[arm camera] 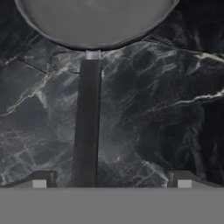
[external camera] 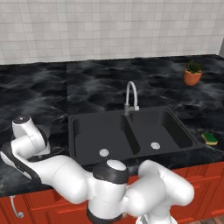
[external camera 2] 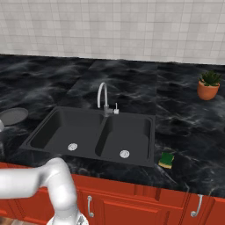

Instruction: Pick the pan and sponge and place them into the sink. Then turn on the water.

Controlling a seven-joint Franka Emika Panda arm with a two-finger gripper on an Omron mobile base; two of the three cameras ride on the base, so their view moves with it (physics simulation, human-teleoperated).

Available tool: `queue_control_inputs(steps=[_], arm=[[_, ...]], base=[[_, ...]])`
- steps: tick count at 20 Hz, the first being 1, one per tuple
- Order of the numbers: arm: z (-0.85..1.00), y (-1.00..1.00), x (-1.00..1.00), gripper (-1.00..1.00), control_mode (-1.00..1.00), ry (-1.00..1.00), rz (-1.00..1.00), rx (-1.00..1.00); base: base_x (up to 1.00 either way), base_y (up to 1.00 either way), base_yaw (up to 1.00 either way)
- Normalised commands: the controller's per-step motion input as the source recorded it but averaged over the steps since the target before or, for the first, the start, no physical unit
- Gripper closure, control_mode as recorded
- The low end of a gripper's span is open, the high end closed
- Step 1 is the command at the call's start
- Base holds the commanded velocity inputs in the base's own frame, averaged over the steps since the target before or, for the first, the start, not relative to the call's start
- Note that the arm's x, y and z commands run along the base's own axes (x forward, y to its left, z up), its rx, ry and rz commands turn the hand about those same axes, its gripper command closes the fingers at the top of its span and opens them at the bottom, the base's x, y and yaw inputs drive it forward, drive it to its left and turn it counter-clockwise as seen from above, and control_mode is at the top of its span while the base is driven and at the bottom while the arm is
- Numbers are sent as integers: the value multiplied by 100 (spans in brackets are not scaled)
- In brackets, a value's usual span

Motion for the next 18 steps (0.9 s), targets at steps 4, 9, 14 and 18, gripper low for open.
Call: queue_control_inputs(steps=[4, 9, 14, 18], arm=[[-29, 20, 22, -100, -100, 2, 0, -5], [-39, 19, 17, -100, -100, 2, 0, -6], [-47, 17, 13, -100, -100, 0, 0, -8], [-38, 15, 12, -100, -100, 0, 0, -5]], base=[[0, 0, 0], [0, 0, 0], [0, 0, 0], [0, 0, 0]])
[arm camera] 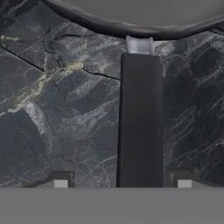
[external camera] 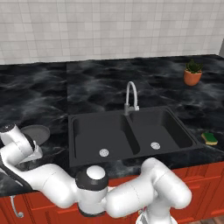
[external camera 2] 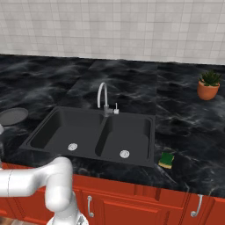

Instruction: Pick the pan and sponge and place them into the sink. Then turn on the water.

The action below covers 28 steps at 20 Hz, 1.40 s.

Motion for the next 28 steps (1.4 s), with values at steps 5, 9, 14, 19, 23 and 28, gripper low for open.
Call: queue_control_inputs(steps=[5, 9, 14, 19, 23, 28], arm=[[-31, 15, 18, 100, -100, 0, 0, -3], [-17, 2, 9, 100, -100, 0, 0, -1], [0, -73, -2, 100, -100, -5, 0, 3], [0, -100, -6, 100, -100, -12, 0, 14], [0, -100, -12, 100, -100, -14, 0, 15], [0, -100, -3, 100, -100, -11, 0, 16]], base=[[0, 0, 0], [0, 0, 0], [0, 0, 0], [0, 0, 0], [0, 0, 0], [0, 0, 0]])
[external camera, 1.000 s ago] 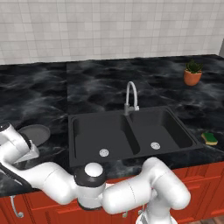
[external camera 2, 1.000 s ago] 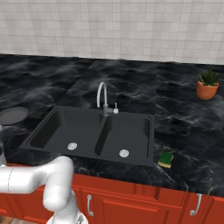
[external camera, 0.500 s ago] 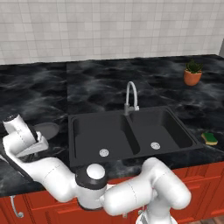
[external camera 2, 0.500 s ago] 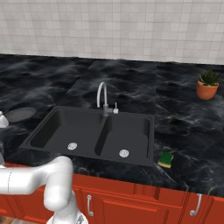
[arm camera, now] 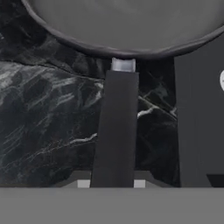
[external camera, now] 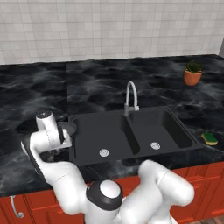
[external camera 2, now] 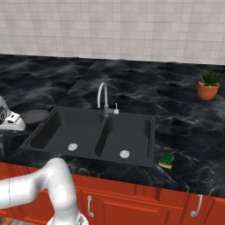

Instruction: Pick the pan and sponge and place them into the sink. Then turn on the water.

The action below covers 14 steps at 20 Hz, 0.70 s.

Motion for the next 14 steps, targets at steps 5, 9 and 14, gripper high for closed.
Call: queue_control_inputs(steps=[5, 9, 14], arm=[[1, -100, 0, 100, -100, -9, 0, 18], [0, -98, 0, 100, -100, -6, 0, 18], [4, -94, 0, 100, -100, -5, 0, 19]], base=[[0, 0, 0], [0, 0, 0], [0, 0, 0]])
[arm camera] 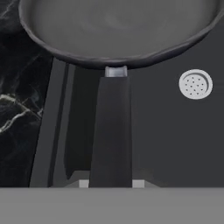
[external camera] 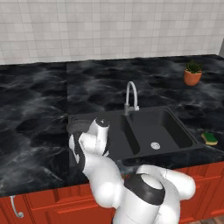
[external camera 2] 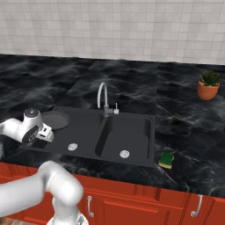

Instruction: Pick the pan and sponge and place them into the sink. Then turn on the water.

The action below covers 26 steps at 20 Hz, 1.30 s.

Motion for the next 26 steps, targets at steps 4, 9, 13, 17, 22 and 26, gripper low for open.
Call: queue_control_inputs(steps=[4, 9, 13, 17, 22, 26], arm=[[17, -79, -4, 100, -100, -9, 0, 17], [18, -53, -2, 100, -100, -9, 0, 16], [12, -7, 0, 100, -100, -5, 0, 7], [14, 3, 0, 100, -100, -1, -1, 0], [23, 11, -4, 100, -100, -1, -5, 0], [45, 11, -25, 100, -100, -6, -6, 2]], base=[[0, 0, 0], [0, 0, 0], [0, 0, 0], [0, 0, 0], [0, 0, 0], [0, 0, 0]])
